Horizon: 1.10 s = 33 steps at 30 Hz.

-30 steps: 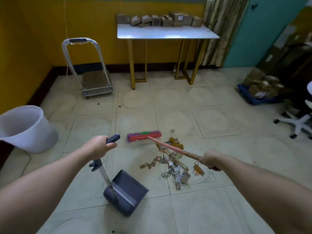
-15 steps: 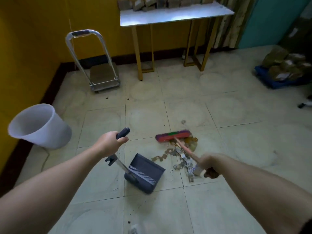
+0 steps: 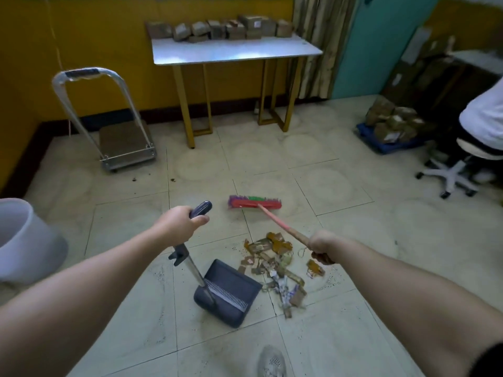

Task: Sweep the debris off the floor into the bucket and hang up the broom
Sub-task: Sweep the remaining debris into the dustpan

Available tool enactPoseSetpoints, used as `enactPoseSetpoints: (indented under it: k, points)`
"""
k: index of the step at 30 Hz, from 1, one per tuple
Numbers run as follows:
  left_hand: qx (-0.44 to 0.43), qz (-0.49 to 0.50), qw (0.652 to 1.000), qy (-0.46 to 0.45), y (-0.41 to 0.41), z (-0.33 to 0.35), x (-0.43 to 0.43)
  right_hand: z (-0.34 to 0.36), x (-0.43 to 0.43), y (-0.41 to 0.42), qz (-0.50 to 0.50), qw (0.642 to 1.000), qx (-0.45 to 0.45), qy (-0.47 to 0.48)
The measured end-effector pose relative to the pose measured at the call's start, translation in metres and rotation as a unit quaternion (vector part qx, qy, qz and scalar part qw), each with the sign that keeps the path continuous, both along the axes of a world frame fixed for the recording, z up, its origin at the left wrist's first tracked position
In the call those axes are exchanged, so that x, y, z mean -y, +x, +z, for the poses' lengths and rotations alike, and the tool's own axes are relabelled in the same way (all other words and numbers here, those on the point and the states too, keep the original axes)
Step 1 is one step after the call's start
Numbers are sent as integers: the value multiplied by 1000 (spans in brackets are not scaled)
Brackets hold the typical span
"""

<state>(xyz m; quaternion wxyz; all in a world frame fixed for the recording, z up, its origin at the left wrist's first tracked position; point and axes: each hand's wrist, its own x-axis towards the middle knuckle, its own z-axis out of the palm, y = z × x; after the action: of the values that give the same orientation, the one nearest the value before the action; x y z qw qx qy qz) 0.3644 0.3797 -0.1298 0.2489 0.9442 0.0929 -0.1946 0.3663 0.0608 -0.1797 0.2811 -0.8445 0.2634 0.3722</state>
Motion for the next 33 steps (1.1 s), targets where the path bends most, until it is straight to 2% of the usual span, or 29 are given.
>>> enactPoseSetpoints:
  k: [5, 9, 12, 19, 24, 30, 33]
  points:
    - [-33, 20, 999, -3, 18, -15, 12, -30, 7, 62, -5, 999, 31, 10]
    - [-48, 26, 999, 2, 36, -26, 24, -47, 9, 87, 21, 999, 19, 26]
    - [-62, 15, 998, 12, 47, -28, 33, -54, 14, 76, 53, 998, -24, 38]
    - [-70, -43, 996, 27, 67, -15, 38, -34, 19, 18, 52, 994, -80, 46]
    - [-62, -88, 994, 25, 63, -12, 19, -29, 10, -21, -30, 993, -102, 41]
    - [-72, -152, 986, 11, 36, -10, -13, -32, -12, -97, -186, 981, -23, 40]
    - [-66, -166, 984, 19, 28, -4, -26, -32, -28, -114, -232, 972, 7, 40]
